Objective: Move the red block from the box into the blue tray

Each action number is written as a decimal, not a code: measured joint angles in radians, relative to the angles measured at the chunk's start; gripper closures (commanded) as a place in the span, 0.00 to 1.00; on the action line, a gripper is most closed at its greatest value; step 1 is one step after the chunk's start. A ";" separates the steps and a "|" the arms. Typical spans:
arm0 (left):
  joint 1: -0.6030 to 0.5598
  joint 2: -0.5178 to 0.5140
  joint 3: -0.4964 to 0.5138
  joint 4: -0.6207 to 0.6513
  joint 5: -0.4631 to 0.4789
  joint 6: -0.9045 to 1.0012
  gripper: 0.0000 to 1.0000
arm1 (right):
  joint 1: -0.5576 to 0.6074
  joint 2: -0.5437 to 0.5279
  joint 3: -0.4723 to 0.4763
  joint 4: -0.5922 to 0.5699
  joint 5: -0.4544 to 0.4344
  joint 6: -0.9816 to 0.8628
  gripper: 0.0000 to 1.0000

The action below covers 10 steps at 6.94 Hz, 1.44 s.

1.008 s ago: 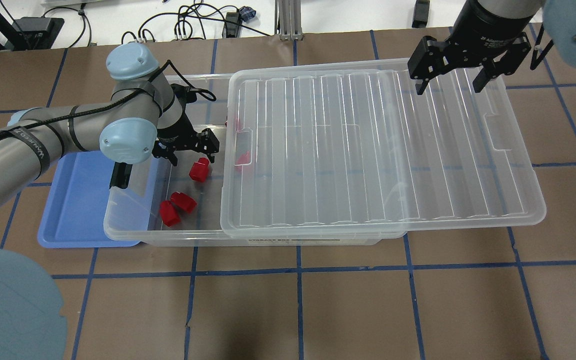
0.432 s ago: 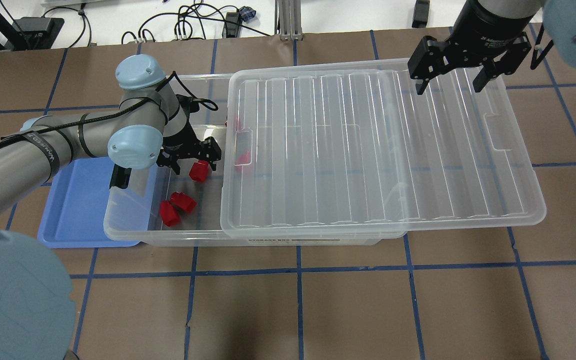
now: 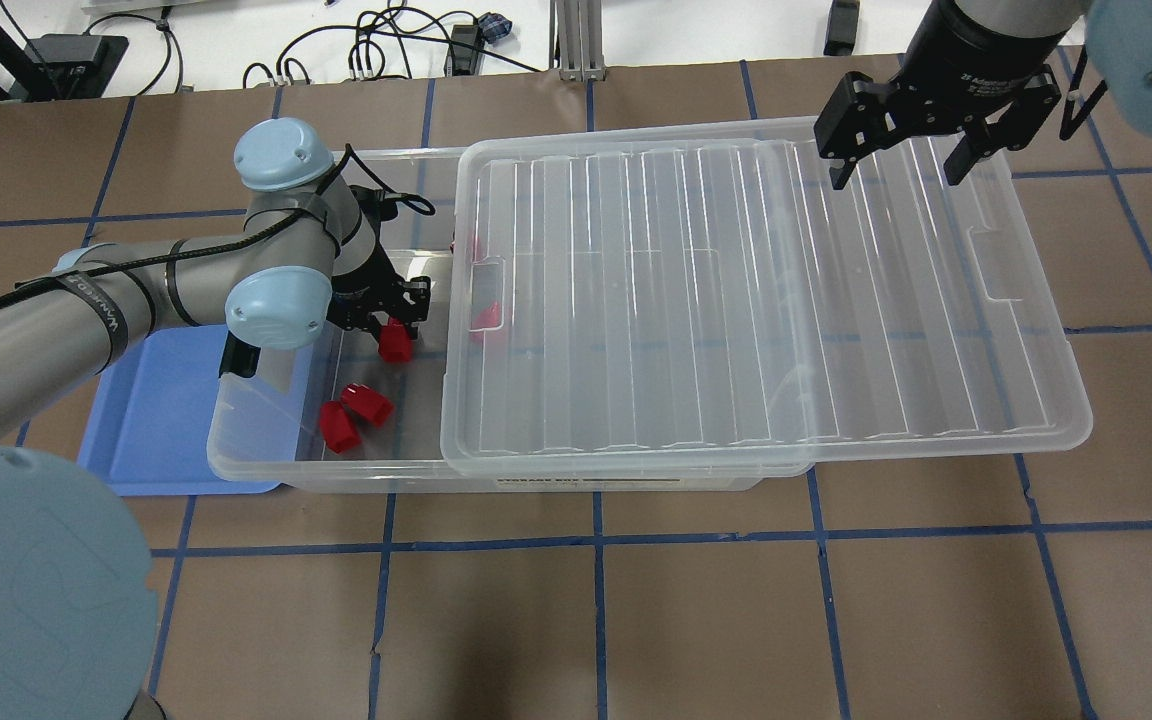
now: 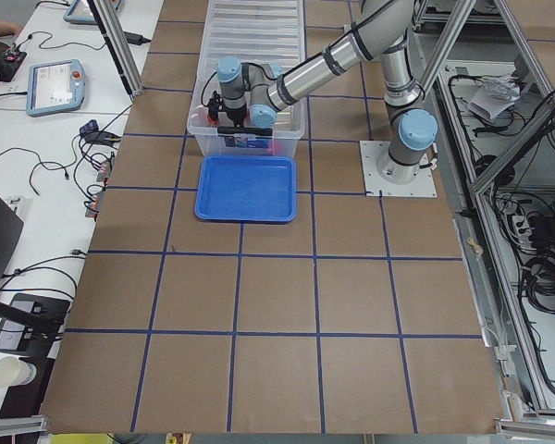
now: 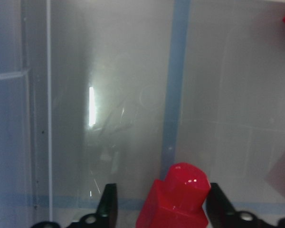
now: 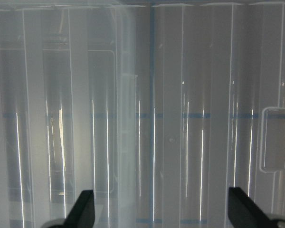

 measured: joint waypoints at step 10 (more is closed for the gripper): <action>0.397 0.108 0.321 -0.605 -0.010 0.332 0.99 | -0.009 0.002 -0.003 -0.004 -0.003 -0.008 0.00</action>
